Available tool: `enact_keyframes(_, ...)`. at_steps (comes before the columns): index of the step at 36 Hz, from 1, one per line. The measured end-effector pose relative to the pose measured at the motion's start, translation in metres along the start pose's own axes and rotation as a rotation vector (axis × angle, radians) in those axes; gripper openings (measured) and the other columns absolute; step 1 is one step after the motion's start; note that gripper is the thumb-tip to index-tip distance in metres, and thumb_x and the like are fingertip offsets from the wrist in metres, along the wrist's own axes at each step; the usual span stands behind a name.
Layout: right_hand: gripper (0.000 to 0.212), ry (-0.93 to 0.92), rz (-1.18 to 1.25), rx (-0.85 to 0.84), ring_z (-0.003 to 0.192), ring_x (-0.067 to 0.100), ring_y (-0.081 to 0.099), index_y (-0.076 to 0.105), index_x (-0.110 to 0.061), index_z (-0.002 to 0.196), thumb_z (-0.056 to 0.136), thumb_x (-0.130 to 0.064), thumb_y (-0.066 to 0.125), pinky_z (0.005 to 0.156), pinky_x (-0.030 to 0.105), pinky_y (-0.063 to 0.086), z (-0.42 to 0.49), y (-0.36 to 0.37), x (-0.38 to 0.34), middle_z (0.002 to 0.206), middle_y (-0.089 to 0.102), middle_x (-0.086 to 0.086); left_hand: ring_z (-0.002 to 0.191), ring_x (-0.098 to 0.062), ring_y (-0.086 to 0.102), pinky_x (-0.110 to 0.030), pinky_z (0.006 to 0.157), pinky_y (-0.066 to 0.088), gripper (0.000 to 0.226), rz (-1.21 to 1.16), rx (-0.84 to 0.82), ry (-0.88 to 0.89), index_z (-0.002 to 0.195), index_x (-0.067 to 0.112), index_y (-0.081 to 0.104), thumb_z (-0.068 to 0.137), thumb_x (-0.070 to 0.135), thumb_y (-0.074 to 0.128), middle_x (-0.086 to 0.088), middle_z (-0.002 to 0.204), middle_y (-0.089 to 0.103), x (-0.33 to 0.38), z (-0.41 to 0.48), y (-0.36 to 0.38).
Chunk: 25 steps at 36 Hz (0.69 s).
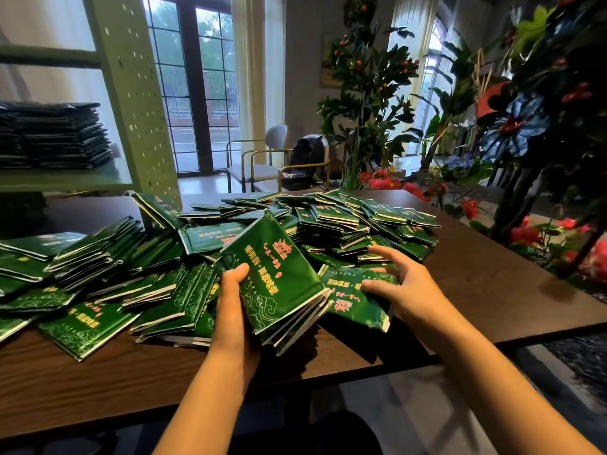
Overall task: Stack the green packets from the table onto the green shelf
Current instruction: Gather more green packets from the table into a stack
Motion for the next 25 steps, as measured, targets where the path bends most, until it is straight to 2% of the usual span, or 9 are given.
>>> enact_keyframes(2, 0.051, 0.027, 0.142, 0.033, 0.108, 0.023, 0.062, 0.060, -0.028, 0.119, 0.077, -0.004, 0.075, 0.089, 0.040, 0.054, 0.002, -0.004, 0.002, 0.124, 0.059, 0.007, 0.074, -0.022, 0.071, -0.027, 0.064, 0.057, 0.038, 0.024, 0.043, -0.006, 0.106, 0.009, 0.067, 0.091, 0.039, 0.050, -0.008, 0.086, 0.075, 0.000, 0.001, -0.001)
enact_keyframes(5, 0.047, 0.075, 0.438, 0.092, 0.068, 0.011, 0.068, 0.058, -0.017, 0.121, 0.081, 0.005, 0.065, 0.061, 0.020, 0.055, 0.001, -0.008, 0.000, 0.094, 0.066, 0.014, 0.103, -0.032, 0.067, -0.046, 0.094, 0.052, 0.078, 0.027, 0.110, -0.033, 0.120, 0.010, 0.064, 0.057, 0.056, 0.068, -0.014, 0.113, 0.070, -0.002, 0.001, -0.002)
enact_keyframes(7, 0.043, 0.107, 0.562, 0.118, 0.063, 0.014, 0.067, 0.058, -0.016, 0.120, 0.083, 0.005, 0.061, 0.058, 0.024, 0.058, 0.001, -0.009, -0.003, 0.079, 0.068, 0.010, 0.111, -0.034, 0.064, -0.052, 0.102, 0.046, 0.093, 0.037, 0.132, -0.035, 0.127, 0.013, 0.060, 0.047, 0.060, 0.071, -0.015, 0.121, 0.067, -0.006, 0.003, -0.005)
enact_keyframes(11, 0.033, 0.127, 0.656, 0.164, 0.067, 0.016, 0.067, 0.063, -0.020, 0.111, 0.085, 0.000, 0.060, 0.065, 0.035, 0.056, 0.003, -0.011, -0.006, 0.074, 0.071, 0.002, 0.111, -0.036, 0.064, -0.054, 0.102, 0.046, 0.097, 0.050, 0.113, -0.032, 0.129, 0.010, 0.057, 0.046, 0.057, 0.070, -0.017, 0.120, 0.067, -0.005, 0.003, -0.004)
enact_keyframes(13, 0.029, 0.131, 0.703, 0.154, 0.067, 0.018, 0.069, 0.063, -0.023, 0.107, 0.087, -0.003, 0.058, 0.063, 0.039, 0.055, 0.002, -0.012, -0.009, 0.076, 0.073, 0.001, 0.111, -0.037, 0.064, -0.054, 0.101, 0.047, 0.098, 0.056, 0.104, -0.037, 0.130, 0.008, 0.056, 0.046, 0.057, 0.071, -0.018, 0.121, 0.066, -0.007, 0.004, -0.005)
enact_keyframes(17, 0.025, 0.138, 0.819, 0.136, 0.065, 0.018, 0.070, 0.063, -0.024, 0.105, 0.092, -0.005, 0.053, 0.055, 0.034, 0.056, 0.001, -0.013, -0.016, 0.080, 0.074, 0.000, 0.112, -0.036, 0.063, -0.055, 0.100, 0.047, 0.098, 0.076, 0.100, -0.039, 0.130, 0.013, 0.056, 0.045, 0.060, 0.076, -0.016, 0.123, 0.065, -0.013, 0.010, -0.009)
enact_keyframes(21, 0.024, 0.141, 0.891, 0.125, 0.060, 0.015, 0.069, 0.062, -0.023, 0.108, 0.093, -0.007, 0.051, 0.047, 0.029, 0.056, -0.001, -0.011, -0.025, 0.077, 0.074, 0.000, 0.107, -0.036, 0.065, -0.047, 0.093, 0.052, 0.097, 0.108, 0.109, -0.022, 0.130, 0.007, 0.054, 0.047, 0.053, 0.073, -0.018, 0.118, 0.067, -0.012, 0.011, -0.006)
enact_keyframes(23, 0.022, 0.131, 0.931, 0.092, 0.060, 0.016, 0.070, 0.061, -0.018, 0.108, 0.092, -0.006, 0.052, 0.046, 0.029, 0.056, -0.002, -0.011, -0.030, 0.077, 0.074, 0.002, 0.109, -0.035, 0.064, -0.046, 0.092, 0.052, 0.105, 0.143, 0.085, -0.001, 0.131, 0.003, 0.052, 0.044, 0.056, 0.075, -0.019, 0.122, 0.065, -0.012, 0.011, -0.004)
enact_keyframes(25, 0.017, 0.106, 0.926, 0.033, 0.062, 0.016, 0.070, 0.060, -0.014, 0.104, 0.091, -0.006, 0.053, 0.049, 0.030, 0.057, -0.003, -0.009, -0.034, 0.077, 0.073, 0.003, 0.116, -0.033, 0.060, -0.052, 0.101, 0.046, 0.118, 0.196, 0.052, 0.022, 0.139, 0.006, 0.044, 0.039, 0.061, 0.078, -0.015, 0.129, 0.062, -0.014, 0.011, -0.003)
Point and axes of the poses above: each hand's wrist, its own z-axis towards the middle knuckle, its own y-axis out of the palm, x = y × z, the point moved 1 cm from there along z, towards the middle knuckle
